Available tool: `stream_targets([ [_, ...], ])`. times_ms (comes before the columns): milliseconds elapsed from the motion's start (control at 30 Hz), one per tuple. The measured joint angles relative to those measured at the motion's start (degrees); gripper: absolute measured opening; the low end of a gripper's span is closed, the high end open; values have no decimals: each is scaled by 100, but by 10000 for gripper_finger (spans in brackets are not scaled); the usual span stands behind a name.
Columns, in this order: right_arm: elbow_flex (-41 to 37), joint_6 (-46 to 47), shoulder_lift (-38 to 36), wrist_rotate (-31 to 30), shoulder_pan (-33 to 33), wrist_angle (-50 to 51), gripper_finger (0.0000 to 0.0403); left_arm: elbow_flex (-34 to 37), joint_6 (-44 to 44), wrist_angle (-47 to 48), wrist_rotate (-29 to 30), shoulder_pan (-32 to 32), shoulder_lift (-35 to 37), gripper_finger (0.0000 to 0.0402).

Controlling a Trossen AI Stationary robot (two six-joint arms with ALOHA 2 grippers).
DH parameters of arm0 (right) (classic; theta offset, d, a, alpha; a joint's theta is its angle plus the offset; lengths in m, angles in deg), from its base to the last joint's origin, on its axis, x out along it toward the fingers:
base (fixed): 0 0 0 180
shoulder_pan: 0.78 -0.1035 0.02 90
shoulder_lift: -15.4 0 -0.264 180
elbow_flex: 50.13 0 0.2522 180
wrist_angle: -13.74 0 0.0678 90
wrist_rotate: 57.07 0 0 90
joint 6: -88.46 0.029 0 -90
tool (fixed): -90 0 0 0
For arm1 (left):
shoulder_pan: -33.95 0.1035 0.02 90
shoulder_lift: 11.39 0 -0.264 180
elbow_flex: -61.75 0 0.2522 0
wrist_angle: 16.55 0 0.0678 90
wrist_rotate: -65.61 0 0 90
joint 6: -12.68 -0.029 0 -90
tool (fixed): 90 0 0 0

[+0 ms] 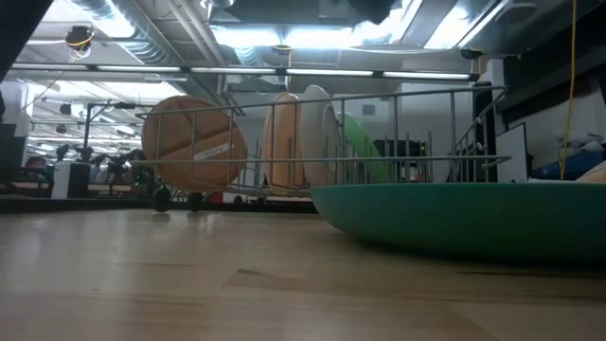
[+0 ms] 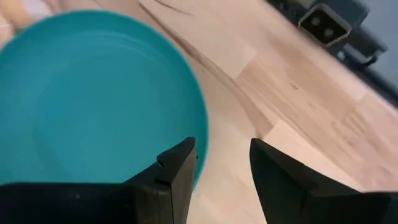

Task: Sort dishes
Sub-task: Put the dark green plate in the dish rack

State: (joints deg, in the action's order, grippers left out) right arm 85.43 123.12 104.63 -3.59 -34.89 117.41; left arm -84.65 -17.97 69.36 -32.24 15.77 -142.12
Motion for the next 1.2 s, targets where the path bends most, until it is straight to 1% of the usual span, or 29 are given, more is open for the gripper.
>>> stream_targets([
  [133,0,165,328,309,-4,0,137,1,-106,-24,432,-237,-297,143],
  [300,-2,264,588,754,-4,-2,137,2,153,-151,1083,-380,-681,143],
  [467,-2,290,640,1020,-4,-48,137,2,518,-164,1169,-380,-993,143],
  [600,-2,460,638,1019,-4,-52,137,2,660,-345,1284,-373,-1229,143],
  [733,-2,589,638,1133,-4,-55,137,2,843,-587,1529,-356,-1406,143],
  [900,-2,592,636,1171,-4,-68,137,7,1257,-603,1945,-347,-1500,140],
  [967,-2,592,636,1171,-4,-68,137,7,1396,-604,2024,-347,-1505,127],
  [1033,-2,576,636,1171,-4,-68,137,7,1479,-603,2050,-349,-1507,104],
  [1200,48,562,634,1171,-4,-59,137,4,1714,-609,2117,-364,-1507,25],
])
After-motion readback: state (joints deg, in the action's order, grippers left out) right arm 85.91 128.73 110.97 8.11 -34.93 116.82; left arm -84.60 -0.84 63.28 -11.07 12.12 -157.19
